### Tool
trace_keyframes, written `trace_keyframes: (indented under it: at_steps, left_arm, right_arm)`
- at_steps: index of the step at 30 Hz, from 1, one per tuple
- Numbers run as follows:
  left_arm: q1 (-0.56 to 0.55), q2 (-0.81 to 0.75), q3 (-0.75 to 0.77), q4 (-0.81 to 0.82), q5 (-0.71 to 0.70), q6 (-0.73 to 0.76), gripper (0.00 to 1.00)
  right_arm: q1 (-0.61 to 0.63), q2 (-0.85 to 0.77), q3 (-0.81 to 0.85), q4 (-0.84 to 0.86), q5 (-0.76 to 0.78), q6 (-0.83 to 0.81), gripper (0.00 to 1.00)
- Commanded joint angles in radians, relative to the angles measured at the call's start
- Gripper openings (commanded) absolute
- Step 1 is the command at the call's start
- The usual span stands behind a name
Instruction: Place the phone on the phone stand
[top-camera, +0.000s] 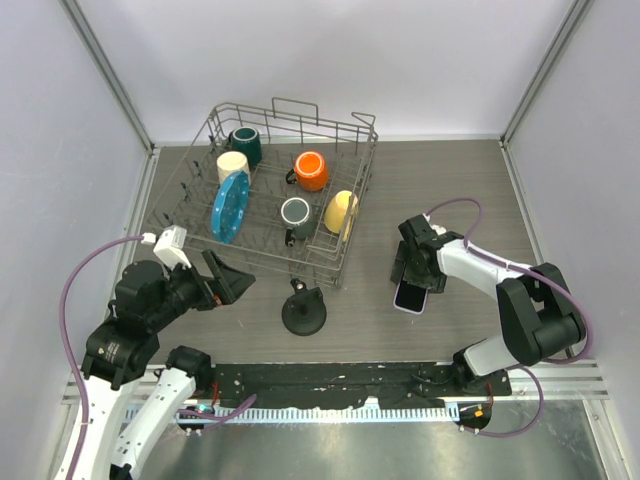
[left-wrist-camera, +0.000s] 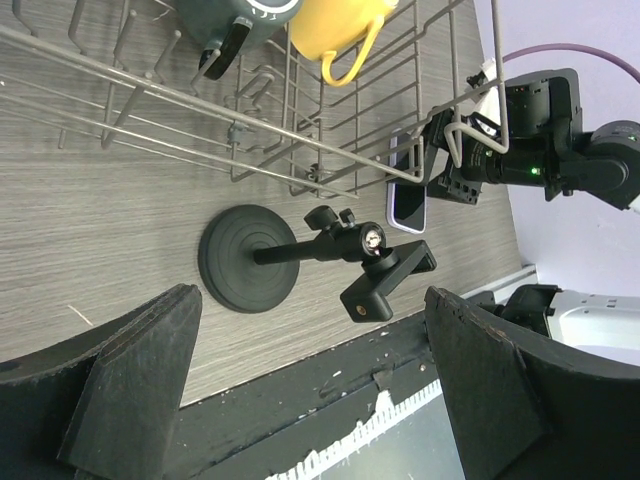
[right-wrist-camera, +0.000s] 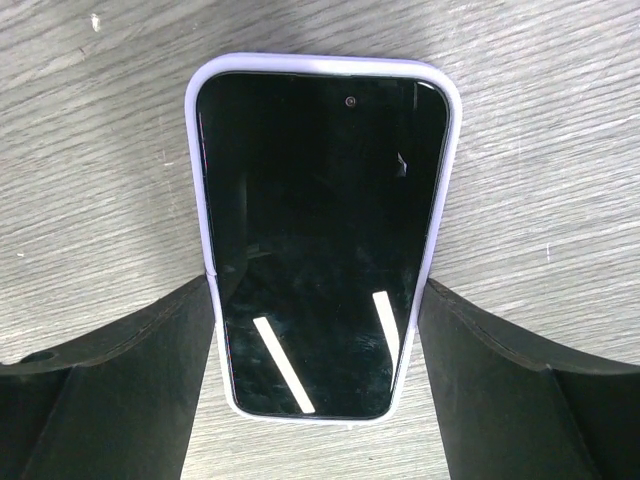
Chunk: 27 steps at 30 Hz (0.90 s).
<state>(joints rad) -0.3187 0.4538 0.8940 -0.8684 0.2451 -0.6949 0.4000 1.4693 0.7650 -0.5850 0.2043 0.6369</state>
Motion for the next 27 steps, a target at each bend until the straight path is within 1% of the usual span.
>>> trace_keyframes:
  at_steps: [1,5,10,13,14,16,17,18,23,24,27]
  left_arm:
    - [0.000,0.006,0.037,-0.009,0.006,0.028,0.98]
    - [-0.002,0.003,0.068,-0.030,-0.013,0.041,0.97]
    - [-0.002,-0.004,0.059,-0.024,-0.018,0.037,0.98]
    - [-0.002,0.009,0.053,-0.020,-0.021,0.038,0.98]
    - [-0.002,0.014,0.051,-0.017,-0.021,0.040,0.98]
    - [-0.002,0.031,0.049,-0.014,-0.020,0.043,0.98]
    - [-0.002,0.036,0.051,-0.018,-0.018,0.044,0.98]
    - [0.000,0.039,0.054,-0.020,-0.015,0.044,0.97]
    - [0.000,0.000,0.072,-0.046,-0.029,0.043,0.98]
    - [-0.002,-0.006,0.074,-0.050,-0.035,0.044,0.98]
    - [-0.002,-0.017,0.075,-0.055,-0.043,0.041,0.98]
  right_arm:
    - [0.014,0.083,-0.026,-0.022,-0.005,0.044,0.79]
    - [0.016,0.111,-0.032,-0.018,-0.026,0.060,0.78]
    - [0.016,0.155,-0.017,-0.024,-0.029,0.053,0.77]
    - [0.016,0.142,-0.016,-0.009,-0.011,0.053,0.65]
    - [0.016,0.110,-0.021,-0.001,-0.003,0.050,0.51]
    - [0.016,0.070,-0.044,0.033,0.021,0.053,0.30]
    - [0.016,0.022,-0.052,0.046,0.027,0.055,0.08]
    - [0.016,0.004,-0.059,0.056,0.029,0.058,0.01]
    - [0.014,-0.108,-0.072,0.135,-0.002,0.046,0.01]
    - [0.016,-0.163,-0.087,0.151,0.001,0.044,0.01]
    - [0.014,-0.251,-0.131,0.227,0.015,0.032,0.01]
